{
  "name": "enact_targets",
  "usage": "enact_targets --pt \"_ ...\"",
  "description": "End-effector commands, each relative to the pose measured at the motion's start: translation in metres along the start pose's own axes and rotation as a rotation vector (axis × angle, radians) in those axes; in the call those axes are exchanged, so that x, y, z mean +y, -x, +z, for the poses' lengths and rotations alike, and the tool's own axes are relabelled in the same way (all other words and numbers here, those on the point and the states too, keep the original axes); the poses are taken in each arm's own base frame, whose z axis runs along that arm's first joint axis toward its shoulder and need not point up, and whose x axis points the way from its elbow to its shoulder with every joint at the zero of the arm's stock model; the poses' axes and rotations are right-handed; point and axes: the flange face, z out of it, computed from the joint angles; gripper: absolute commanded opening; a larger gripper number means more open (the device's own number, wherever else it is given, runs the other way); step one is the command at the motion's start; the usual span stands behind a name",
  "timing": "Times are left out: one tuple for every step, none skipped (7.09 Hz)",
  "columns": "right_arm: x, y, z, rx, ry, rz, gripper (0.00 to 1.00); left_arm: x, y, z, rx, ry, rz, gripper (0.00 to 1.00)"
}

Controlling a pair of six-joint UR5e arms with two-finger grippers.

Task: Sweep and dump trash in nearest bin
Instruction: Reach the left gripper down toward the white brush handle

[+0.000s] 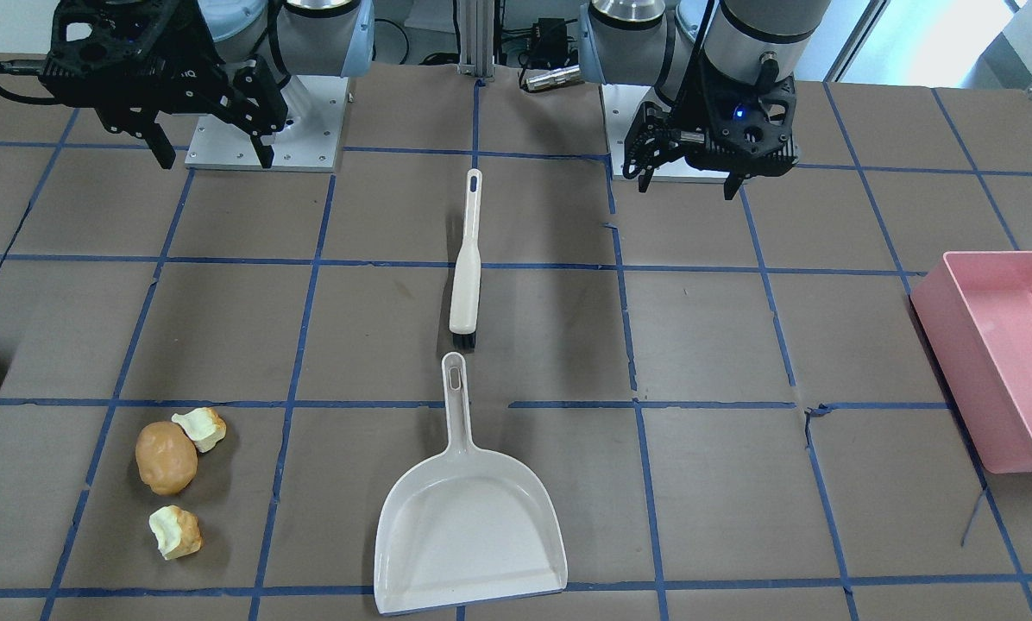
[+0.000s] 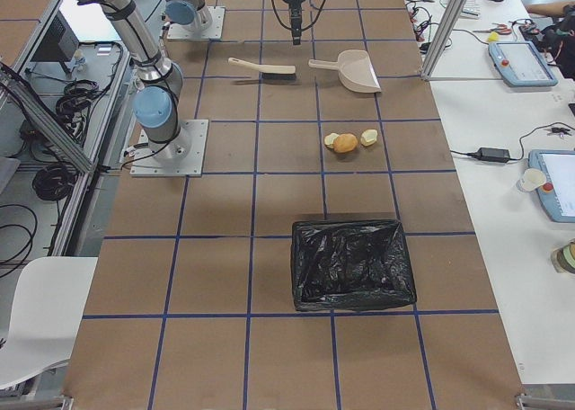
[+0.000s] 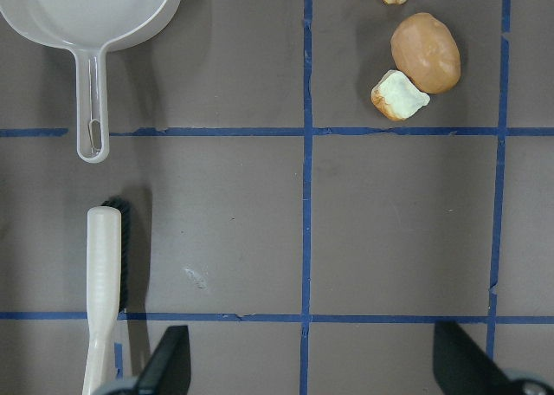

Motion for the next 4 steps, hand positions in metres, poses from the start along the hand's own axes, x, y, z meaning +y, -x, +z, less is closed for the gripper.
enact_targets --pt "0.0 0.0 0.0 0.0 0.0 -0.001 1.0 -0.001 -0.016 0.004 0.086 0.014 -0.035 1.0" --pt "0.0 0.001 0.0 -0.002 0.0 -0.002 1.0 0.001 -0.033 0.006 0.087 0.01 -0.055 1.0" --pt "0.0 0.001 0.0 -0.002 0.0 -0.002 1.0 0.01 -0.055 0.015 0.071 0.033 -0.074 1.0" --pt "0.0 0.001 0.0 0.0 0.0 -0.002 1.0 0.02 -0.079 0.034 0.067 0.031 -0.028 1.0"
